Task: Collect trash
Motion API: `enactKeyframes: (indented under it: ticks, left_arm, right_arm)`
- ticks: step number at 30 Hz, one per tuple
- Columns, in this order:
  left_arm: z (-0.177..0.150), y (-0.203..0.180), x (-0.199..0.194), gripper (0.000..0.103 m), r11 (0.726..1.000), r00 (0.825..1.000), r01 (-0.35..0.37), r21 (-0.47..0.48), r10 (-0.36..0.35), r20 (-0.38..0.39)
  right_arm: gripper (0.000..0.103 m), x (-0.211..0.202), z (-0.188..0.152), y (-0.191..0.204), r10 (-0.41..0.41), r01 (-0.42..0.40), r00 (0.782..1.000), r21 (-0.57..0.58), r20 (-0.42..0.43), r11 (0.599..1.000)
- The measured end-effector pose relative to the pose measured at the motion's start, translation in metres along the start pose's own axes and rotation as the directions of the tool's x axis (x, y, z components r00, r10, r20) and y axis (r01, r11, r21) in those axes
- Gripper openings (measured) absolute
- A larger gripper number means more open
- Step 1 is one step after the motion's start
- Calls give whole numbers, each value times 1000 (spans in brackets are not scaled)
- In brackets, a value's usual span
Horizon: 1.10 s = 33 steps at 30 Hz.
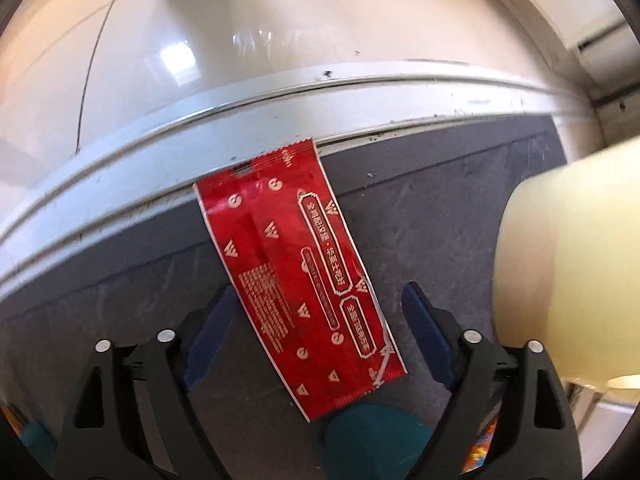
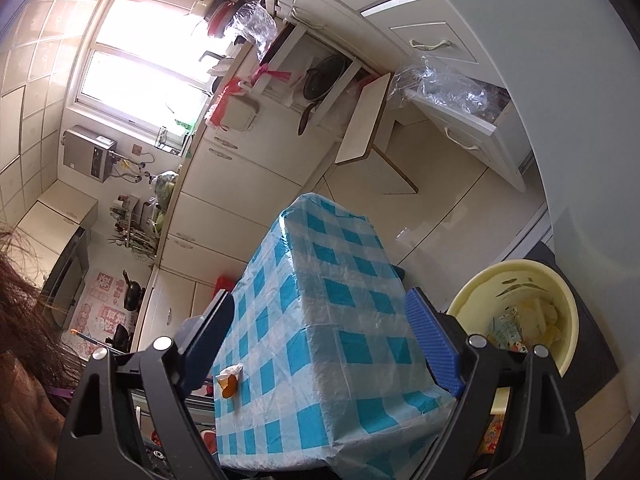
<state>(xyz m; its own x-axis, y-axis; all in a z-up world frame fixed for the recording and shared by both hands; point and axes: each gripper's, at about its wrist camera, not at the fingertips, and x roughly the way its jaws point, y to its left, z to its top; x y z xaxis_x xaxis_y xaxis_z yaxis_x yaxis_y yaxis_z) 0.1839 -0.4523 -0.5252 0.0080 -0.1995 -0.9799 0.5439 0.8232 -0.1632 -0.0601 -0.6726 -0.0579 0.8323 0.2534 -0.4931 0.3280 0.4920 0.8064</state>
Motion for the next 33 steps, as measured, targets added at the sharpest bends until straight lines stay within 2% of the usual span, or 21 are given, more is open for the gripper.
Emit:
enactKeyframes:
  ticks: [3, 5, 7, 8, 9, 10, 12, 16, 18, 22, 27, 30, 33]
  left_arm:
    - [3, -9, 1, 84, 998, 999, -45, 51, 45, -3]
    - [9, -9, 10, 76, 991, 995, -103, 81, 103, 7]
    - [10, -10, 6, 55, 983, 988, -156, 92, 154, 28]
    - [11, -9, 4, 49, 983, 987, -158, 95, 155, 38]
    - [12, -8, 1, 34, 983, 987, -158, 98, 155, 43]
    - [13, -7, -1, 13, 982, 987, -157, 106, 153, 41]
    - [14, 1, -3, 1, 981, 987, -160, 108, 158, 27]
    - [9, 15, -10, 0, 988, 992, -125, 92, 124, 15]
    - [4, 21, -15, 0, 996, 998, -68, 65, 68, 9]
    - [7, 25, -24, 0, 996, 998, -57, 61, 56, 22]
    - [-5, 47, -53, 0, 996, 995, -93, -7, 94, 39]
    - [-37, 70, -70, 0, 989, 990, -143, -45, 143, 2]
    - [-76, 90, -84, 0, 979, 978, -200, -37, 197, -61]
  right_arm:
    - [84, 4, 0, -2, -3, 3, 1000, 8, -13, 1000]
    - [84, 5, -1, -1, -3, 3, 1000, 7, -20, 1000]
    - [84, 7, -1, 1, -3, 3, 1000, 3, -25, 1000]
    - [84, 8, -1, 2, -2, 2, 1000, 1, -27, 1000]
    - [84, 8, -2, 2, -1, 1, 1000, 0, -28, 1000]
    - [84, 9, -3, 3, 1, -1, 1000, 0, -28, 1000]
    - [84, 9, -3, 5, 3, -3, 1000, -2, -27, 1000]
    - [84, 7, -5, 9, 17, -17, 1000, -9, -24, 1000]
    - [84, 7, -6, 10, 23, -24, 999, -12, -24, 1000]
    - [84, 6, -6, 9, 31, -31, 999, -9, -26, 999]
    - [84, 5, -5, 9, 45, -45, 999, -6, -26, 999]
    - [84, 4, -5, 13, 50, -51, 998, -19, -27, 999]
    - [84, 3, -5, 17, 52, -52, 998, -34, -20, 998]
